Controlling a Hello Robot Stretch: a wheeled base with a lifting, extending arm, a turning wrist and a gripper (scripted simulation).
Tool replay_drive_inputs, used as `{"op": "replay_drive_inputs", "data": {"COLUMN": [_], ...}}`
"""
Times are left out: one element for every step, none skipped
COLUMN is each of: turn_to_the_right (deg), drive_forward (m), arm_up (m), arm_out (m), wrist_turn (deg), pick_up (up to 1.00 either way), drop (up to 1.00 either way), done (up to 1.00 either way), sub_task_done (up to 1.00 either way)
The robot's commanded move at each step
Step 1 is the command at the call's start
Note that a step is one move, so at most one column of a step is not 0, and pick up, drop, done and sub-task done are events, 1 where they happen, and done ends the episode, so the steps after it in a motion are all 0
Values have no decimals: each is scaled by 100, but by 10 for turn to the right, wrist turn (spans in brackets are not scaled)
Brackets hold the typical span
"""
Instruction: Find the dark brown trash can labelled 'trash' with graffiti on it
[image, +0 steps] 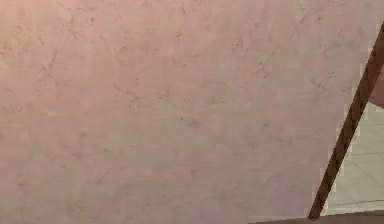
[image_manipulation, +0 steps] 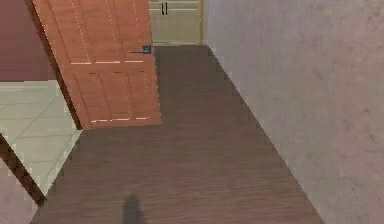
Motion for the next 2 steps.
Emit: {"op": "replay_drive_inputs", "data": {"turn_to_the_right": [-240, 0], "drive_forward": [0, 55], "arm_up": [0, 0], "arm_out": [0, 0], "wrist_turn": [0, 0], "pick_up": [0, 0], "drop": [0, 0], "done": [0, 0], "sub_task_done": [0, 0]}}
